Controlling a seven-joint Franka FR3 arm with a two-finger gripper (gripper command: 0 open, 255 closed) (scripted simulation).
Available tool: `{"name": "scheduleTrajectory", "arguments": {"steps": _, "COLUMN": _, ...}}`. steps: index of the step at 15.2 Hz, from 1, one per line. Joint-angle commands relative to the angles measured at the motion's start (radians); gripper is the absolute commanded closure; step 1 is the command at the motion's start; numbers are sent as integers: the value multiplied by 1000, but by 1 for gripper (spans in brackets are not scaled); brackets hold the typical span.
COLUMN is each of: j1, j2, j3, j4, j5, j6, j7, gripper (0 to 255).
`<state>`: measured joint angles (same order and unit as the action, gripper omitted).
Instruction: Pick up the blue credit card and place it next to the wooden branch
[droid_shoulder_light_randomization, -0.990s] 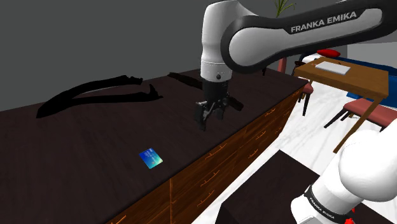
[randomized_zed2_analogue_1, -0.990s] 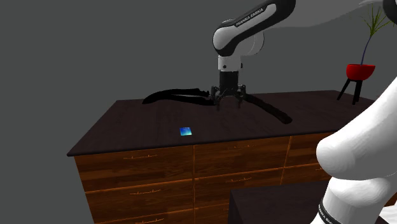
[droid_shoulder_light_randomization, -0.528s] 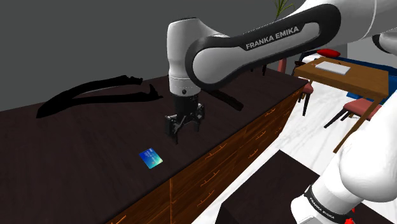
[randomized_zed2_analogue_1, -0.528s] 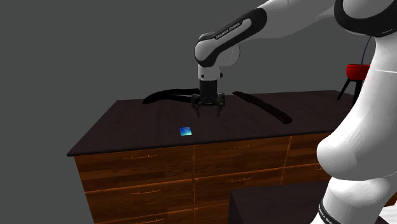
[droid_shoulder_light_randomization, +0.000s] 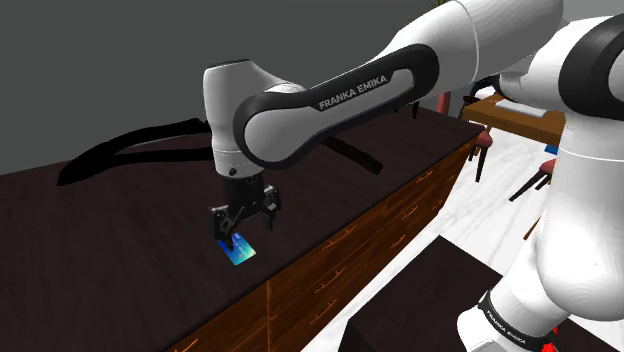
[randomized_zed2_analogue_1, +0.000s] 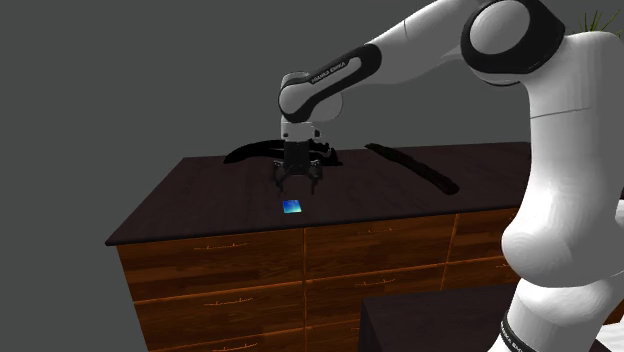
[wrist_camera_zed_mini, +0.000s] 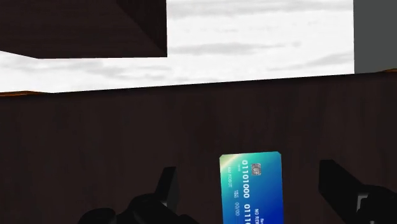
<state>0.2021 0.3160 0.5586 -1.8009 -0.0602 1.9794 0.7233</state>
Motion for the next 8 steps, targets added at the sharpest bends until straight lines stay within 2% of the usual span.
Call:
{"name": "scheduleTrajectory", "arguments": {"steps": 1, "j1": 22, "j2": 55, "j3": -5, "j4": 40, "j5": -22, "j6": 7, "j7": 28, "gripper": 0}}
{"name": "scheduleTrajectory", "arguments": {"steps": 8, "j1": 32, "j2": 89, "j3": -15, "j4": -20, "j5": -42, "j6": 98, "j7": 41, "gripper": 0}}
